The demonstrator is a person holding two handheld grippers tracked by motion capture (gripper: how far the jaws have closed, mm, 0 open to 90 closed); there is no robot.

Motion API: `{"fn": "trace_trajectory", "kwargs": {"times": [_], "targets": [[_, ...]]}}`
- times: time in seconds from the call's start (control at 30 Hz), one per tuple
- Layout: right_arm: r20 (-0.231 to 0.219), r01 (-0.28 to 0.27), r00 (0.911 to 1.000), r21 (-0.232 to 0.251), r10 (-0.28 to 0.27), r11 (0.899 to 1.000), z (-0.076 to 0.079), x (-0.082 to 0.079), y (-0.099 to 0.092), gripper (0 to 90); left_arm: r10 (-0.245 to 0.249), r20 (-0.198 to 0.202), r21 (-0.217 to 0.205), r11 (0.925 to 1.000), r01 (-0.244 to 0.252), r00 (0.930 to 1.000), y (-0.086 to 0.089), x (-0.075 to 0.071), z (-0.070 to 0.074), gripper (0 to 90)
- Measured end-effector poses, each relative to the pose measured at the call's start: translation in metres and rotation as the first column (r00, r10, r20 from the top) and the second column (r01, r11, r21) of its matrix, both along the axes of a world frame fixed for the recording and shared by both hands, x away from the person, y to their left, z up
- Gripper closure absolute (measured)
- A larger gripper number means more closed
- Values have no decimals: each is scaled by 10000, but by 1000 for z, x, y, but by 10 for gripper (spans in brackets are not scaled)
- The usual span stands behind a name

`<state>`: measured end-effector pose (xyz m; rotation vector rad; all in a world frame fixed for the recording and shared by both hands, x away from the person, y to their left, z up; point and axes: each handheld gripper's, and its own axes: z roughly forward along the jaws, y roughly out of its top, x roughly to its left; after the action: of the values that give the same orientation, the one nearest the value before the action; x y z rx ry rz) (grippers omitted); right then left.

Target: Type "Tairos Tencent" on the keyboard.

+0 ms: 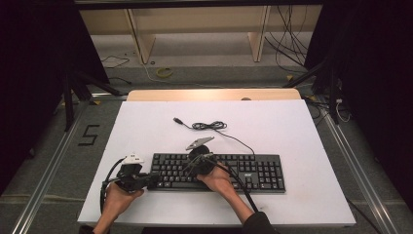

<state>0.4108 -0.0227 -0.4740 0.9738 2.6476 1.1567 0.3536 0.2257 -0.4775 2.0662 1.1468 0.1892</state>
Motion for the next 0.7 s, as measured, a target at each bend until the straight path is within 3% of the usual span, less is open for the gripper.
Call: {"fn": "trace_trajectory", "kwargs": {"times": [0.47, 0.7], "targets": [[19, -7, 10000, -196, 7, 9998, -4, 0, 2, 900, -25, -68, 209, 9998, 26, 10000, -1, 0, -2, 892], [-74, 107, 9999, -140, -108, 9998, -2, -1, 1, 900, -12, -10, 76, 10000, 12, 10000, -1, -1, -1, 889]]}}
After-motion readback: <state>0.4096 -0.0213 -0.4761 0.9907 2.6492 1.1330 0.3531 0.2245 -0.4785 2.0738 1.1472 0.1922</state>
